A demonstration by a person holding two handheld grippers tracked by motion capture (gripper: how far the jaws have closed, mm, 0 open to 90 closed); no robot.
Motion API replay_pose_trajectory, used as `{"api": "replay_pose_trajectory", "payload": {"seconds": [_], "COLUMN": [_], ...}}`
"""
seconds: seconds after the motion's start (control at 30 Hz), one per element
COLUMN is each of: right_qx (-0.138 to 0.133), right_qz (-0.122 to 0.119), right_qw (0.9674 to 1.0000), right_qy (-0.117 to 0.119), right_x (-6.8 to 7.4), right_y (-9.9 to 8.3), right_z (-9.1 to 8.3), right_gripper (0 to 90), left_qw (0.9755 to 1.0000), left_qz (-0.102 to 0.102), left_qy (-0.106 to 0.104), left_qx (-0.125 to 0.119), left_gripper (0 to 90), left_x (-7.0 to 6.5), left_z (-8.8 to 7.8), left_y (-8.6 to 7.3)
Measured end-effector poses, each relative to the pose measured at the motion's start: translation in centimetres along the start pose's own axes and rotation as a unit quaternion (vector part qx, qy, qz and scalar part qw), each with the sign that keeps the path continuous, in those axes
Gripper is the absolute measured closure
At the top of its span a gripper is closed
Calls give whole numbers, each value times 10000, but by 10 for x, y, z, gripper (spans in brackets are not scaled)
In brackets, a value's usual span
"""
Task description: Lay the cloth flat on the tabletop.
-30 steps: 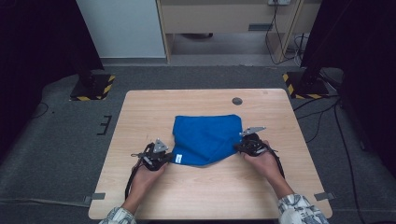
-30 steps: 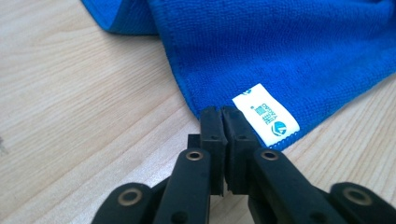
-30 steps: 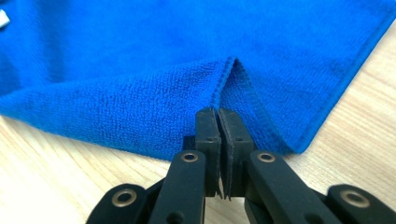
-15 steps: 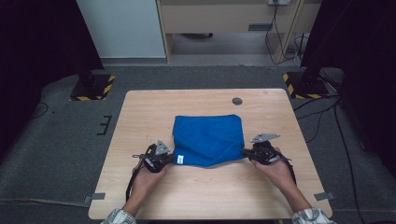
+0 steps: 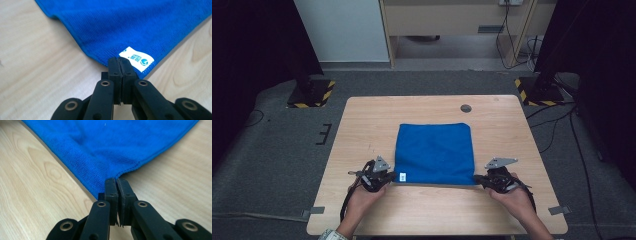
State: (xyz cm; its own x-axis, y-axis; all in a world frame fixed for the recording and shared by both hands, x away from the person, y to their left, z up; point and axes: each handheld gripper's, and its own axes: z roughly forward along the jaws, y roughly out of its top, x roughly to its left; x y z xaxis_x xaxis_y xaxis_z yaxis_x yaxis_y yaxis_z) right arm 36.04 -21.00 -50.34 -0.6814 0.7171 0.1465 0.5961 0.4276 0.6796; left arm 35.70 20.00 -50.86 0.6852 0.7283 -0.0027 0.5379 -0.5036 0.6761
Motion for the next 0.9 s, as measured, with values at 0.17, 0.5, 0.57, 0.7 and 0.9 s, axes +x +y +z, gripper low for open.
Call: {"api": "replay_pose_trajectory", "payload": {"seconds": [0.17,0.5,0.57,0.7,0.9], "right_qx": [163,152,169,244,247], "right_qz": [83,-98,-207,-297,-185], "right_qw": [9998,9997,9994,9990,9989], "right_qy": [-71,-185,-212,-219,-364], "right_x": [-6,-1,2,7,5], "right_y": [-9,-20,-19,-18,-21], "right_z": [-1,-12,-9,-8,-17], "right_gripper": [874,875,866,860,866], "left_qw": [10000,9997,9997,9996,9992], "left_qz": [65,146,94,-31,-10], "left_qy": [-71,-149,-174,-241,-329], "left_qx": [9,108,125,143,242], "left_gripper": [889,890,890,888,888], "left_x": [-5,-17,-19,-22,-30], "left_z": [8,3,-4,-8,-9], "left_y": [4,-1,-6,-10,-10]}}
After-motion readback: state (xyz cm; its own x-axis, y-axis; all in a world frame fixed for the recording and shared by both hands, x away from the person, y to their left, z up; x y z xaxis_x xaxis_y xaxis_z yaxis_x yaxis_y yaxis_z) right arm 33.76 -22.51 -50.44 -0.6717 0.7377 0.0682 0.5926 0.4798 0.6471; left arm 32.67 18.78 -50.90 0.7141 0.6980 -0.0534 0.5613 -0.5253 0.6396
